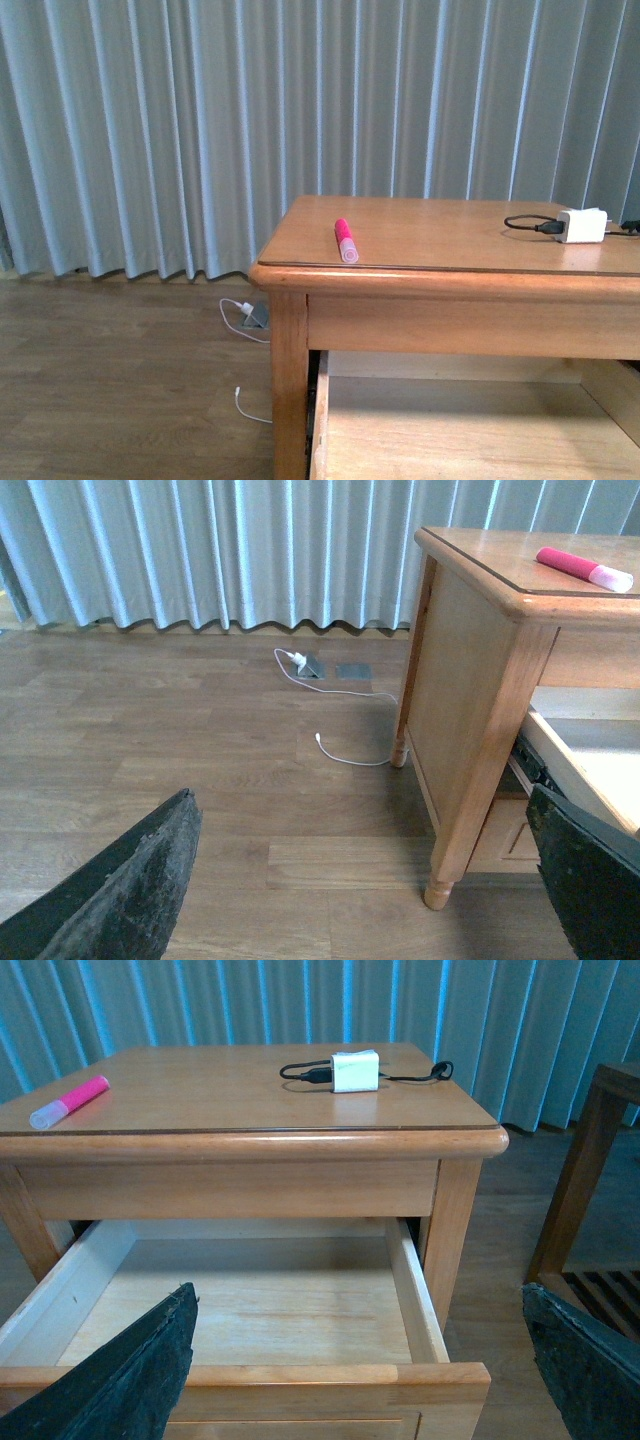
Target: Place pink marker in drawer with both arms
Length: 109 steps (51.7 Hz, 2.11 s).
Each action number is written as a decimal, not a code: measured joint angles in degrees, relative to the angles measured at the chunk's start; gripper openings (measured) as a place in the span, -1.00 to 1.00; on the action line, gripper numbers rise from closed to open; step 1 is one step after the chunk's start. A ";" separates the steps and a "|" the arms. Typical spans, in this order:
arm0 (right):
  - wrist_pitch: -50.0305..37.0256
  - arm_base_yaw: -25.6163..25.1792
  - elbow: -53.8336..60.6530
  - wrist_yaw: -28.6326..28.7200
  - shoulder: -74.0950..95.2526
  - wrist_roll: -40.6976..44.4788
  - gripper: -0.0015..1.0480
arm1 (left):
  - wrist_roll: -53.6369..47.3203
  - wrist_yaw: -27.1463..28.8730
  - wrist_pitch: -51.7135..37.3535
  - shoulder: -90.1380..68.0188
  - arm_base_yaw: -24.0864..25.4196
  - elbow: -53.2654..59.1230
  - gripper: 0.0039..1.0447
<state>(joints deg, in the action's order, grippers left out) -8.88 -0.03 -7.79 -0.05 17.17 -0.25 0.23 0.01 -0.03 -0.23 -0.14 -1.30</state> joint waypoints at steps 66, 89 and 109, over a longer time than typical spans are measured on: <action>0.00 0.00 0.00 0.02 0.00 0.00 0.84 | 5.42 0.44 -23.45 -94.44 -23.37 -62.05 0.89; 0.00 0.00 0.00 0.02 0.00 0.00 0.84 | 7.39 2.25 -14.12 -112.96 -25.20 -82.95 0.89; 0.00 0.00 0.00 0.02 0.00 0.00 0.84 | 4.35 3.96 -6.19 -118.97 -26.40 -92.50 0.89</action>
<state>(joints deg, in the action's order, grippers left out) -8.88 -0.03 -7.79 -0.03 17.17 -0.25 4.58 3.97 -6.22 -119.20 -26.55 -93.80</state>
